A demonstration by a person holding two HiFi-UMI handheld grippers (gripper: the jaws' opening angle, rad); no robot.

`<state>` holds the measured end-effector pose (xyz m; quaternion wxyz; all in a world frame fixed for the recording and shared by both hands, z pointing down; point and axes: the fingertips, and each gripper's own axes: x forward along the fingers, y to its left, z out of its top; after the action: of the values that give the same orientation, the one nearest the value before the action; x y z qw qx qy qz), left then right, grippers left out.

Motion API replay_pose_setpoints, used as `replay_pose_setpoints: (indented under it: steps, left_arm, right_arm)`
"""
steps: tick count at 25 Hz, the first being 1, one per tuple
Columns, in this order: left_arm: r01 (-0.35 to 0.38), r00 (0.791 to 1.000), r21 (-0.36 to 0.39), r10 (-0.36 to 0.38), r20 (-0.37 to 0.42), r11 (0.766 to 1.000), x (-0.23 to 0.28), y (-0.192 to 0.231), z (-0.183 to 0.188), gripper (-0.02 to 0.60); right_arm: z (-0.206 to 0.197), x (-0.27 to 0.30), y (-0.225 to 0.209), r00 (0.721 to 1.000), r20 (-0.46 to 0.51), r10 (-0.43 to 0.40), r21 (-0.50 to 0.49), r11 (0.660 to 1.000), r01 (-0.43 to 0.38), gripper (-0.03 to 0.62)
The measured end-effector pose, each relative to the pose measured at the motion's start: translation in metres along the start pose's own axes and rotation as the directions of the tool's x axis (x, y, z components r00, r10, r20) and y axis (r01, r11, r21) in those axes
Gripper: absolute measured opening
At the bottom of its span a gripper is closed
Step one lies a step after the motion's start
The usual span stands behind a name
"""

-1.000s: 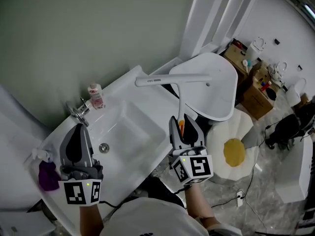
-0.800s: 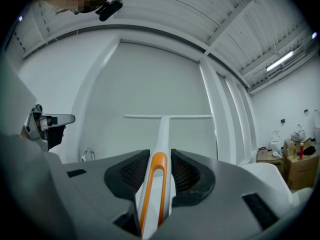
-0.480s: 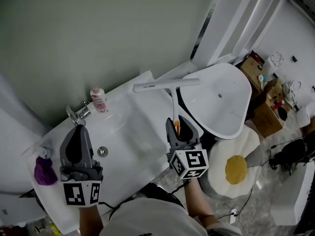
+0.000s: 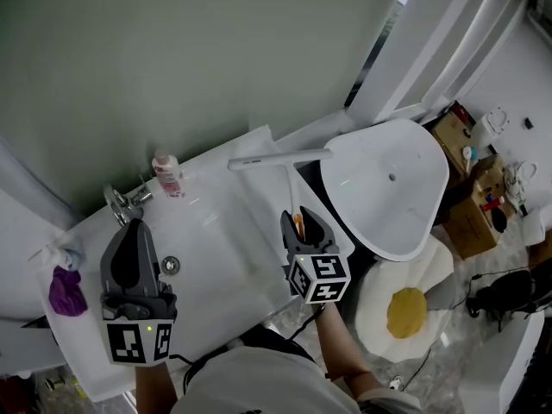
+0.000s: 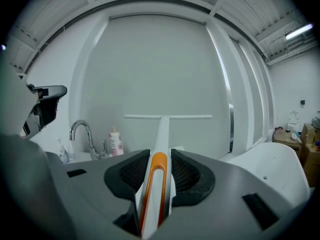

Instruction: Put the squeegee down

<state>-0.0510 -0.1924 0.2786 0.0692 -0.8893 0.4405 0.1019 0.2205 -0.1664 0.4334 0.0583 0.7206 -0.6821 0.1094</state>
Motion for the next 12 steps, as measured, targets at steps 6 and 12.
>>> replay_pose_setpoints:
  steps: [6,12]
  left_arm:
    - [-0.050,0.999,0.016,0.050,-0.016,0.999,0.000,0.000,-0.005,0.008]
    - [-0.114,0.993,0.038,0.115,-0.032,0.993,-0.006,0.006,-0.008,0.008]
  right_arm:
    - [-0.023,0.034,-0.002,0.996,-0.081,0.047,-0.018,0.999,-0.049,0.129]
    - [-0.047,0.066,0.001,0.983,-0.156,0.097,-0.010,0.995,-0.100,0.130]
